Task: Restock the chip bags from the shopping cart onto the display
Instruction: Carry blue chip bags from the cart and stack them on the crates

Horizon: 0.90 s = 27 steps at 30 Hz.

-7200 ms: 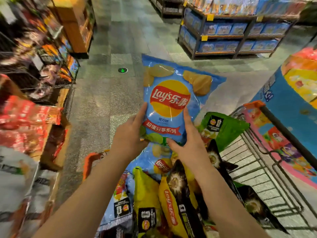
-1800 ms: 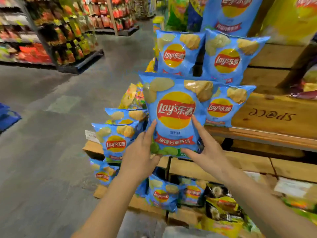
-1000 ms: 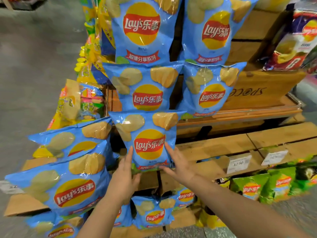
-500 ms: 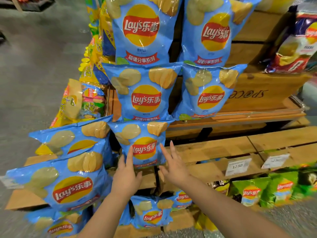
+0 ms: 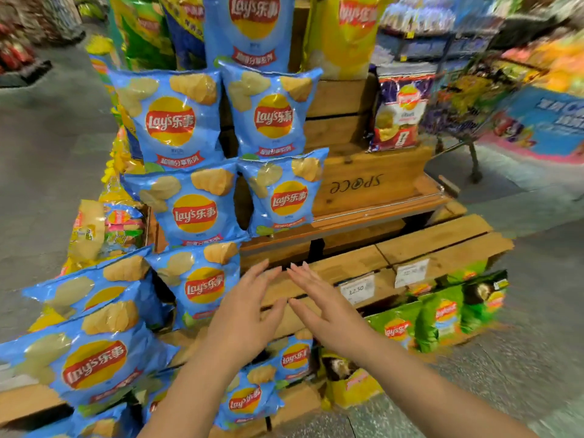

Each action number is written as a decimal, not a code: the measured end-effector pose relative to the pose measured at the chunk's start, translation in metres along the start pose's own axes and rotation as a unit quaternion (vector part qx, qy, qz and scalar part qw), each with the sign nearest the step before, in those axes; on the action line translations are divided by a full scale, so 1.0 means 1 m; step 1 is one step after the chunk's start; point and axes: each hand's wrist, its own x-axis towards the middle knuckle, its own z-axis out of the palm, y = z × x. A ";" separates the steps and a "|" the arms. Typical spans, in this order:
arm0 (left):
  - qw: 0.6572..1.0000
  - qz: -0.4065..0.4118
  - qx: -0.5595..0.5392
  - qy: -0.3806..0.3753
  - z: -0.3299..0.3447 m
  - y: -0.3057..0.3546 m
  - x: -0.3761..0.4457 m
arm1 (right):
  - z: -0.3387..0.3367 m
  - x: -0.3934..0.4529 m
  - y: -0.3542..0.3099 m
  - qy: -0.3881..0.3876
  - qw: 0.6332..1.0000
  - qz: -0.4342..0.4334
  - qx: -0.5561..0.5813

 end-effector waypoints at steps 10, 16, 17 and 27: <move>0.960 0.240 -0.033 -0.137 0.055 0.213 0.030 | -0.184 -0.159 0.003 0.167 0.980 0.074 -0.074; 0.916 0.335 -0.053 -0.215 0.134 0.336 0.040 | -0.267 -0.267 0.034 0.265 0.948 0.098 -0.146; 0.908 0.348 -0.059 -0.226 0.148 0.351 0.042 | -0.279 -0.284 0.039 0.278 0.942 0.101 -0.156; 0.822 0.385 -0.185 -0.378 0.274 0.484 0.055 | -0.361 -0.415 0.081 0.345 0.888 0.248 -0.174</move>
